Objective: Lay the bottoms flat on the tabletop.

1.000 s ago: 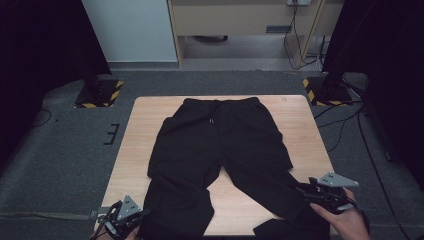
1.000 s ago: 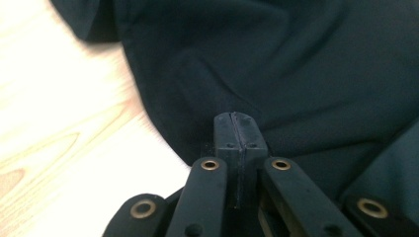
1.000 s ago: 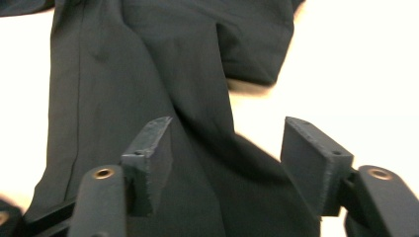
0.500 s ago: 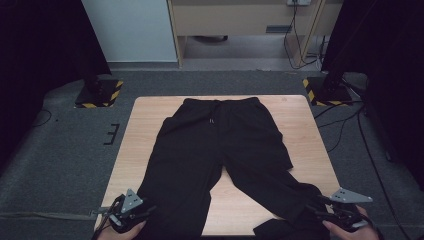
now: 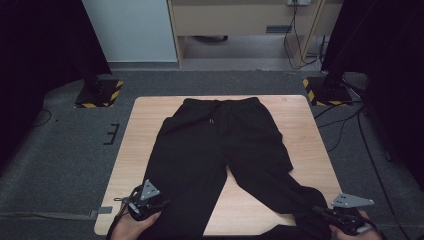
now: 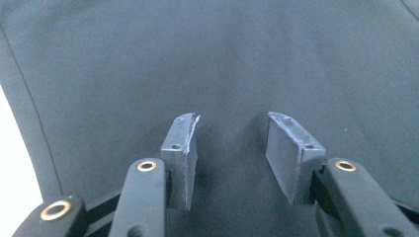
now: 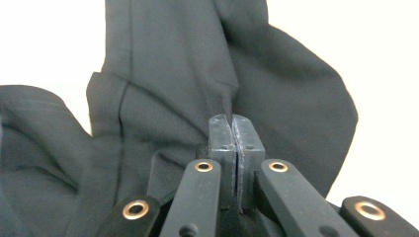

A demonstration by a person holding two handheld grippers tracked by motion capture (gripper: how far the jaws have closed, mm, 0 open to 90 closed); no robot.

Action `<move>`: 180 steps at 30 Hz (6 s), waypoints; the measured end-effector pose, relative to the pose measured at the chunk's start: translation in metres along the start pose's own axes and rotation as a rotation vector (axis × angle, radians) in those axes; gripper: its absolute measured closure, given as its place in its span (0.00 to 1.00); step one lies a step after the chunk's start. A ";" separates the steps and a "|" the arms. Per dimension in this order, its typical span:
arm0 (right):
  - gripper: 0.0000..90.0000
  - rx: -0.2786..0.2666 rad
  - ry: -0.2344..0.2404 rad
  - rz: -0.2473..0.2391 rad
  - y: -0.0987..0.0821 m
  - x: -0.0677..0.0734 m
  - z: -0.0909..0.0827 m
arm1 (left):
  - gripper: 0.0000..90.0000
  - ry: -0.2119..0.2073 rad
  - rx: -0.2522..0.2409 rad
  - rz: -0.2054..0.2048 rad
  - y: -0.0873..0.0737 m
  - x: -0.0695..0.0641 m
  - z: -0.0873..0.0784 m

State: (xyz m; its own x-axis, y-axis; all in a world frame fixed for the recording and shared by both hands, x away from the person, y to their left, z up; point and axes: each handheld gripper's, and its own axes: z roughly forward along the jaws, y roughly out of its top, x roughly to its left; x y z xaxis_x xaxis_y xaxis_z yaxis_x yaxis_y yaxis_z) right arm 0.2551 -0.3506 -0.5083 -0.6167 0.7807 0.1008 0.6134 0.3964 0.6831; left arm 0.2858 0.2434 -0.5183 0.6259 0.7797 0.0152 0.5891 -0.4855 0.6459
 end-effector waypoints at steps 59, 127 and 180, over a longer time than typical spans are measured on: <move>0.92 0.031 -0.125 0.092 0.107 -0.031 0.114 | 0.60 0.002 -0.053 -0.014 -0.004 0.003 0.003; 0.57 0.020 0.040 -0.179 0.120 0.123 0.147 | 0.43 0.002 -0.093 0.001 -0.007 -0.005 0.003; 1.00 0.026 0.054 -0.197 0.112 0.165 0.144 | 0.36 -0.026 -0.147 0.072 0.034 -0.047 0.022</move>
State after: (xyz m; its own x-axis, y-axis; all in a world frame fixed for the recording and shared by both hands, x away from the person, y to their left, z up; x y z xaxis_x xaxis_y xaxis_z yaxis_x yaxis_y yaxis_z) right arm 0.2931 -0.1076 -0.5191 -0.7513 0.6599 0.0066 0.4906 0.5518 0.6744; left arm 0.2873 0.1815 -0.5142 0.6779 0.7337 0.0468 0.4625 -0.4751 0.7486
